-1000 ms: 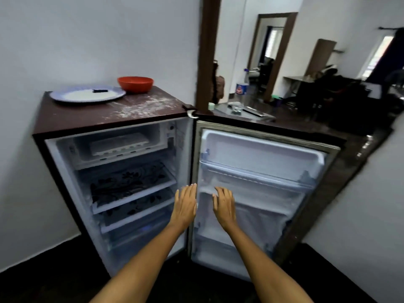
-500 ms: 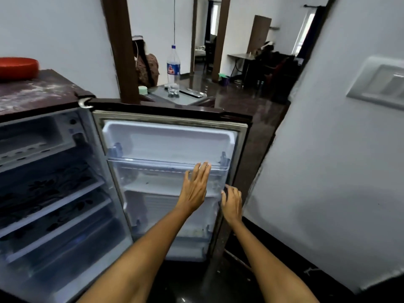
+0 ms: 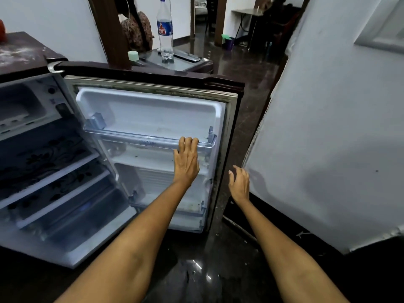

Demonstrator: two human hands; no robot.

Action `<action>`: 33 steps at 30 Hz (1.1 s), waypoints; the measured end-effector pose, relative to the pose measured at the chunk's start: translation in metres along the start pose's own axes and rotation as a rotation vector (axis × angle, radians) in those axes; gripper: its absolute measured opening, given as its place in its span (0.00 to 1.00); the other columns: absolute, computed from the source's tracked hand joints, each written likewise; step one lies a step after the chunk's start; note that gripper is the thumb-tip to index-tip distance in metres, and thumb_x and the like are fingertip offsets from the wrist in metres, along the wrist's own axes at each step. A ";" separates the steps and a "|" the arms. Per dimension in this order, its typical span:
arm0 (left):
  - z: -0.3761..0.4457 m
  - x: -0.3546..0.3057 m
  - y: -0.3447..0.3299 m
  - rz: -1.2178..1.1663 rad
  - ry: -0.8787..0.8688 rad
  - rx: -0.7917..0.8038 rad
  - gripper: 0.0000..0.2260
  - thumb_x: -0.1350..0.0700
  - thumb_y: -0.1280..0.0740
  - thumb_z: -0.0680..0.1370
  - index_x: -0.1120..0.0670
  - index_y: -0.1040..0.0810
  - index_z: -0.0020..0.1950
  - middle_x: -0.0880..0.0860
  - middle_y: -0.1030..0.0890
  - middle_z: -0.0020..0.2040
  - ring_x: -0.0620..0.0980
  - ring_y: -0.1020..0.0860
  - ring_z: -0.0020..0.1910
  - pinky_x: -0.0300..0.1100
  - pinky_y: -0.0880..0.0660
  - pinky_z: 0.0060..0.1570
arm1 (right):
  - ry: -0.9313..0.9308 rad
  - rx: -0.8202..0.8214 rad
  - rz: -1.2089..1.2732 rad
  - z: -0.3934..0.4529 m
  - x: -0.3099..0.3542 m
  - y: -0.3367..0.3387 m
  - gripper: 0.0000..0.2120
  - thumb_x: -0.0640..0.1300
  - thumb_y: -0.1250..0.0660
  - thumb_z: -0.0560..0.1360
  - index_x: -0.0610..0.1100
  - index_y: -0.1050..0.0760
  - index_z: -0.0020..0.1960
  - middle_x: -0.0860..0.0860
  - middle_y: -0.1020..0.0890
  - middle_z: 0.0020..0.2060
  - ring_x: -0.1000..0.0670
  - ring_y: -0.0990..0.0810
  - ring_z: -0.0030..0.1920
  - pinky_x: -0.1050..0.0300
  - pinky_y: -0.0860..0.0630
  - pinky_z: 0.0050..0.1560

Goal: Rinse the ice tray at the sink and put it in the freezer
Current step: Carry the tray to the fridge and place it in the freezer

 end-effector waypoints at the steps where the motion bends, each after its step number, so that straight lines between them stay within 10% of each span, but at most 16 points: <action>1: -0.010 0.004 0.001 -0.027 0.020 -0.021 0.25 0.65 0.40 0.72 0.55 0.35 0.69 0.55 0.33 0.66 0.55 0.36 0.70 0.45 0.29 0.54 | -0.009 -0.003 -0.001 -0.004 -0.004 0.002 0.18 0.41 0.42 0.80 0.35 0.31 0.67 0.37 0.27 0.62 0.39 0.32 0.65 0.51 0.38 0.66; 7: -0.086 0.049 0.026 -0.127 -0.019 -0.185 0.29 0.70 0.33 0.62 0.55 0.36 0.60 0.59 0.23 0.59 0.58 0.29 0.65 0.46 0.22 0.43 | -0.007 -0.006 -0.004 -0.031 0.003 0.016 0.20 0.42 0.41 0.80 0.36 0.35 0.69 0.37 0.28 0.65 0.39 0.35 0.67 0.49 0.38 0.67; 14: -0.185 0.140 0.061 -0.230 0.045 -0.314 0.32 0.75 0.33 0.60 0.57 0.37 0.59 0.62 0.26 0.64 0.64 0.30 0.69 0.52 0.24 0.54 | 0.246 0.306 -0.102 -0.122 0.067 -0.022 0.27 0.42 0.36 0.77 0.33 0.39 0.71 0.38 0.28 0.65 0.39 0.31 0.66 0.51 0.36 0.67; 22: -0.277 0.274 0.097 -0.372 0.449 -0.284 0.37 0.76 0.42 0.70 0.54 0.41 0.77 0.52 0.39 0.77 0.58 0.38 0.73 0.50 0.23 0.51 | 0.384 0.385 0.068 -0.252 0.154 -0.101 0.11 0.40 0.36 0.76 0.36 0.30 0.55 0.44 0.24 0.46 0.45 0.25 0.49 0.53 0.27 0.50; 33: -0.401 0.372 0.078 -0.448 0.636 -0.002 0.34 0.62 0.38 0.77 0.56 0.52 0.79 0.56 0.36 0.74 0.58 0.35 0.71 0.51 0.31 0.67 | 0.599 0.735 -0.029 -0.345 0.313 -0.221 0.24 0.50 0.32 0.73 0.38 0.32 0.63 0.42 0.19 0.52 0.43 0.20 0.53 0.53 0.24 0.53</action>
Point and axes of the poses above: each hand's wrist, its own z-axis towards the middle knuckle, its own y-axis out of the back of the hand, x = y × z, the point moved 6 cm from there along z, towards the middle knuckle
